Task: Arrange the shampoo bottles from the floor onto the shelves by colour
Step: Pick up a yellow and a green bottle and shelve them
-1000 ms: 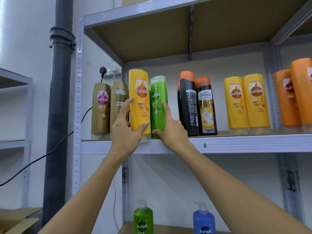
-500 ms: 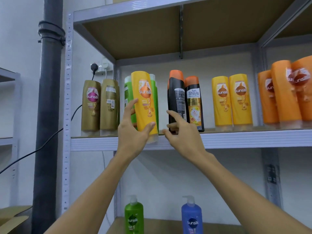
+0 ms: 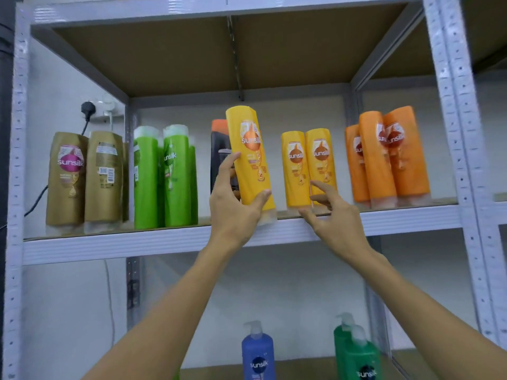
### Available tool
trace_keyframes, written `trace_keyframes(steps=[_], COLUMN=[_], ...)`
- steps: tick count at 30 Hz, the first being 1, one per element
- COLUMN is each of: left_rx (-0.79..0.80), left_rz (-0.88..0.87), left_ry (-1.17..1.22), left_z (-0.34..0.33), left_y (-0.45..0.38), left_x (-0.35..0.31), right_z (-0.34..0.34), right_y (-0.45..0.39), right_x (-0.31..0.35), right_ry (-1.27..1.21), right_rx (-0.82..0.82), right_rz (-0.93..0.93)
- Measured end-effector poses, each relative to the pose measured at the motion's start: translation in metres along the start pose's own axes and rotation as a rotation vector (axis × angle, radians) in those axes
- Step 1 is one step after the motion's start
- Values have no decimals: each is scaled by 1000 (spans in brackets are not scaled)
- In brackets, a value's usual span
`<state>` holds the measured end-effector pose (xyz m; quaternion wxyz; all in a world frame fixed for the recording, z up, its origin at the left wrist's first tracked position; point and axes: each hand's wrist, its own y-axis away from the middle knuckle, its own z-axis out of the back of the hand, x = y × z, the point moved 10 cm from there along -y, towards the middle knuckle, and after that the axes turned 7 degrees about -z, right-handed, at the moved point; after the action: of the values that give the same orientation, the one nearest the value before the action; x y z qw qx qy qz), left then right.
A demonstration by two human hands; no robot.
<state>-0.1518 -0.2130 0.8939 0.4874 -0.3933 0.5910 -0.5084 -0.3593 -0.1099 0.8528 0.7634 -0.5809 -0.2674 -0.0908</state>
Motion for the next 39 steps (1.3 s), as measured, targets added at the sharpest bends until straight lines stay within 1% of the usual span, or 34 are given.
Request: trace_keyframes(steps=[5, 8, 12, 15, 18, 22, 27, 33, 39], left_rx=[2, -11, 31, 76, 132, 203, 383, 384, 378], left_rz=[16, 16, -4, 11, 42, 100, 139, 154, 149], left_ry=[16, 7, -47, -81, -53, -62, -74, -161, -200], left_z=[-48, -69, -93, -107, -119, -127, -128, -127, -127], left_y=[-8, -13, -16, -16, -16, -16, -11, -7, -6], left_x=[-2, -1, 0, 4, 11, 20, 26, 29, 32], right_z=[34, 42, 47, 46, 43, 42, 41, 41, 40], right_y=[-9, -12, -15, -16, -20, -26, -24, -21, -20], right_x=[-26, -36, -41, -37, -32, -40, -44, -44, -44], right_ry=[73, 99, 101, 143, 196, 186, 180, 193, 187], right_rx=[-17, 10, 20, 16, 50, 99, 95, 71, 73], right_rz=[-26, -38, -30, 18, 94, 55, 37, 41, 42])
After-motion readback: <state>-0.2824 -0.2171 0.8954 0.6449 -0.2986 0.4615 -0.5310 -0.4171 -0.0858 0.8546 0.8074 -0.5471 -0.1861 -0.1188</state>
